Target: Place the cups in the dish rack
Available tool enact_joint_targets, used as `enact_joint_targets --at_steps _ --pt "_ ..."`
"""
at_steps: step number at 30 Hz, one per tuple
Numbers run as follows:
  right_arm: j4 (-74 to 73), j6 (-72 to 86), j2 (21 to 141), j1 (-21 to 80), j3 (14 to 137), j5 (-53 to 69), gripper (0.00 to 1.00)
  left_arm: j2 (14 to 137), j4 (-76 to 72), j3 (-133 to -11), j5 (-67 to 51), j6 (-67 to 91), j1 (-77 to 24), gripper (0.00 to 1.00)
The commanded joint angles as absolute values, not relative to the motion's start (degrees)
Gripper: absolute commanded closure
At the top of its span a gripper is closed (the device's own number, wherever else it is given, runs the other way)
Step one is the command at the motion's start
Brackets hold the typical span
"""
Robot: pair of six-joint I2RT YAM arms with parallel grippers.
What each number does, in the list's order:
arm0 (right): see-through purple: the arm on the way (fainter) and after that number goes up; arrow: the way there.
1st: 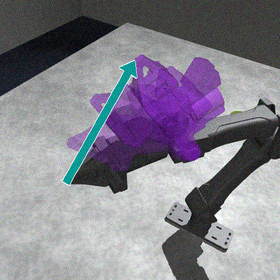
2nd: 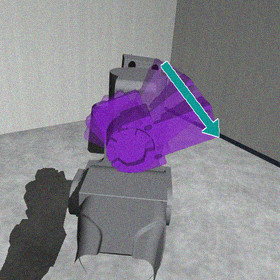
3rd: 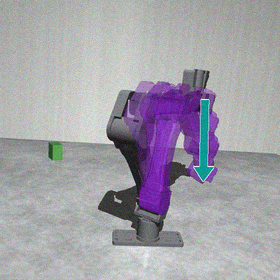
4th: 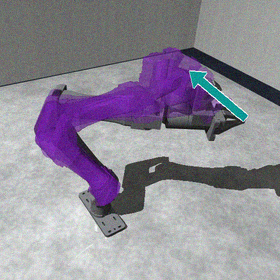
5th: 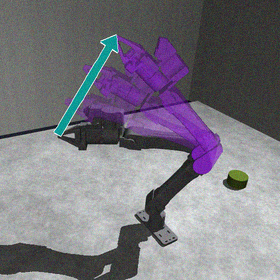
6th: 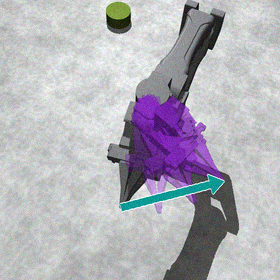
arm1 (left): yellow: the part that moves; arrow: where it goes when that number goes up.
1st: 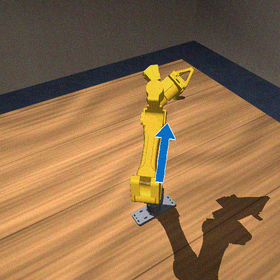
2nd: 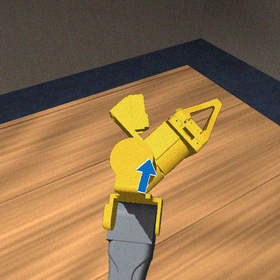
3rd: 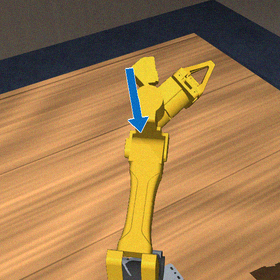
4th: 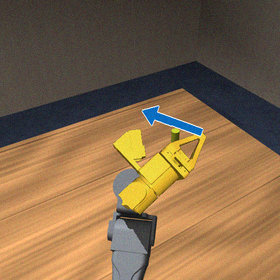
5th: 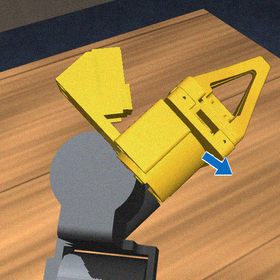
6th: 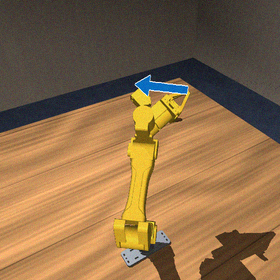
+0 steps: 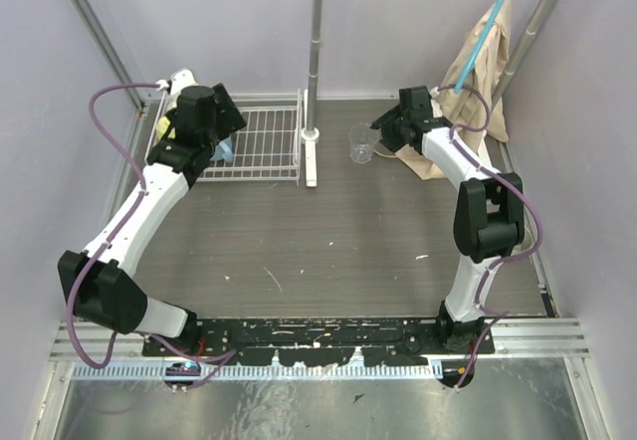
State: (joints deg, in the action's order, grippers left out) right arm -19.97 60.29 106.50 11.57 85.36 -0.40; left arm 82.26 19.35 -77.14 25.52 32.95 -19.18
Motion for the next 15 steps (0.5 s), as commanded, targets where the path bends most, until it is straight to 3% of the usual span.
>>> enact_joint_targets --at_steps 1,7,15 --pt "-23.9 62.5 107.9 11.7 89.0 -3.3 0.48 81.3 20.8 -79.3 17.2 31.9 -18.5 0.06" --pt "-23.4 63.0 108.7 12.1 88.0 -2.9 0.49 83.4 26.9 -86.0 10.5 31.1 -18.4 0.05" --pt "-21.9 63.7 111.5 13.5 88.5 -2.9 0.51 81.6 25.4 -84.4 5.3 30.7 -18.1 0.05"
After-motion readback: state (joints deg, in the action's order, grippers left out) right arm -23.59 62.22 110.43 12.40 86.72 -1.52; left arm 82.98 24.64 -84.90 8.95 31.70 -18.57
